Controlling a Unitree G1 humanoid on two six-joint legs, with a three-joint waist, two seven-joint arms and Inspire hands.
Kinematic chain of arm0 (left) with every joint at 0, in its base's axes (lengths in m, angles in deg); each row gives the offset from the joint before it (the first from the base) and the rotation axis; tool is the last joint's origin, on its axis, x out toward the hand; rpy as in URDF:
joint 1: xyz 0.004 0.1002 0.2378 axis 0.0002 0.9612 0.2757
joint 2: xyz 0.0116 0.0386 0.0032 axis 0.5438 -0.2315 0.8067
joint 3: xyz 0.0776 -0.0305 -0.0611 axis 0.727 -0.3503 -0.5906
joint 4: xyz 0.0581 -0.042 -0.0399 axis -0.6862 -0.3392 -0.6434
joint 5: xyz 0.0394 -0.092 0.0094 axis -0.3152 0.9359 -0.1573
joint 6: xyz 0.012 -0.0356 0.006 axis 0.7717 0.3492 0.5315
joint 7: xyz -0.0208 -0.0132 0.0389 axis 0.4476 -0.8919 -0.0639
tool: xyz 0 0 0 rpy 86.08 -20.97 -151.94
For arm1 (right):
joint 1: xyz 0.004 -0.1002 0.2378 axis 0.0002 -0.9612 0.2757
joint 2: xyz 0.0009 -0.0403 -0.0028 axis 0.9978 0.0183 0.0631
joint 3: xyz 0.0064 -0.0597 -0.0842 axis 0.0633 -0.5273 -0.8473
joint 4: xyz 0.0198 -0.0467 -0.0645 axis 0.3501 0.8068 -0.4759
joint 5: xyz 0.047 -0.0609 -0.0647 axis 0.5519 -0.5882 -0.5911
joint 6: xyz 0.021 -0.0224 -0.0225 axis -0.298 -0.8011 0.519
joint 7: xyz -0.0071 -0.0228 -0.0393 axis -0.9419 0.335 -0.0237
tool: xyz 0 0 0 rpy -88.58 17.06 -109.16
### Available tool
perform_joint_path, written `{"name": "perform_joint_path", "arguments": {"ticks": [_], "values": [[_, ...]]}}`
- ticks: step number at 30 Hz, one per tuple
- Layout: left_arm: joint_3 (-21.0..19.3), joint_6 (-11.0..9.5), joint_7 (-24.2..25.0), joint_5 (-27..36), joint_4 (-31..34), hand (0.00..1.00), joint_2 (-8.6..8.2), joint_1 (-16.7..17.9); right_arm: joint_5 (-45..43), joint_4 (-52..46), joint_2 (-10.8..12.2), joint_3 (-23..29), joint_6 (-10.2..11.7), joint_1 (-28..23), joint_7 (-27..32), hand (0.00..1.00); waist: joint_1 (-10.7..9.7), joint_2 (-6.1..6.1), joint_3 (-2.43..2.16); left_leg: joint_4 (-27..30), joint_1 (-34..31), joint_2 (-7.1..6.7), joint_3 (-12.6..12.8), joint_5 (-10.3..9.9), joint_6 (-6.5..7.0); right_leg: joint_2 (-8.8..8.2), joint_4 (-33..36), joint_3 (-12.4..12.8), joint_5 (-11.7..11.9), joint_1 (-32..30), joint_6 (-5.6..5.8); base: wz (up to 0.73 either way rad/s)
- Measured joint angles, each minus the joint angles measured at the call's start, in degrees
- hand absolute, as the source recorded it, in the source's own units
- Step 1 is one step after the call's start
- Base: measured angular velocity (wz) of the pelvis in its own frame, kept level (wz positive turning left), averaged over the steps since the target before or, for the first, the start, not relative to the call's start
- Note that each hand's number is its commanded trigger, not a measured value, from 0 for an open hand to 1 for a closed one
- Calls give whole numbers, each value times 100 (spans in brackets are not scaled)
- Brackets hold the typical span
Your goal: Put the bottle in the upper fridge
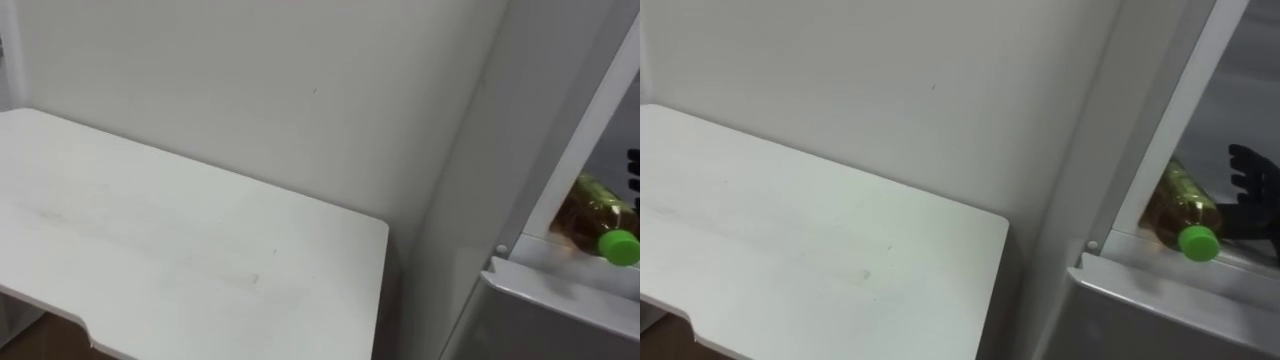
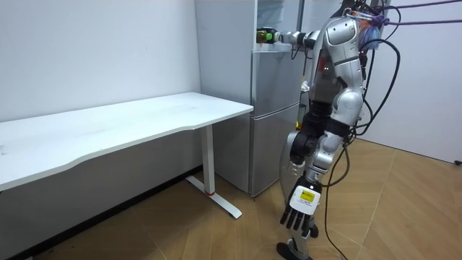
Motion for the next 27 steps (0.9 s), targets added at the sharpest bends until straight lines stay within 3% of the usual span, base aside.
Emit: {"name": "perform_joint_path", "arguments": {"ticks": [9, 15, 24, 27], "values": [[-16, -2, -108, -29, 2, 0, -14, 47, 71, 15, 1, 241, -51, -126, -53, 0, -77, -45, -32, 0, -1, -11, -71, 0, 1, -13, -8, -68, -1, 28, 2, 3], [-20, -62, -390, 1, 13, 0, -18, 23, 253, -110, 1, 425, -22, -244, -137, 0, -303, -46, -42, -3, -9, -22, -156, 0, 1, -19, -8, -101, -21, 56, 33, 8], [-16, -120, -399, 4, 74, 0, -40, 48, 303, -115, 0, 620, -13, -306, -180, 0, -756, -2, -82, -6, 10, -22, -129, 1, 3, -21, -7, -45, -24, 64, 39, -1], [-9, -136, -443, 4, 95, 0, -40, 44, 307, -139, 0, 649, -13, -376, -181, 0, -792, -2, -83, -19, 55, -14, -41, 1, 3, -14, -1, 8, -24, 64, 38, -12]]}}
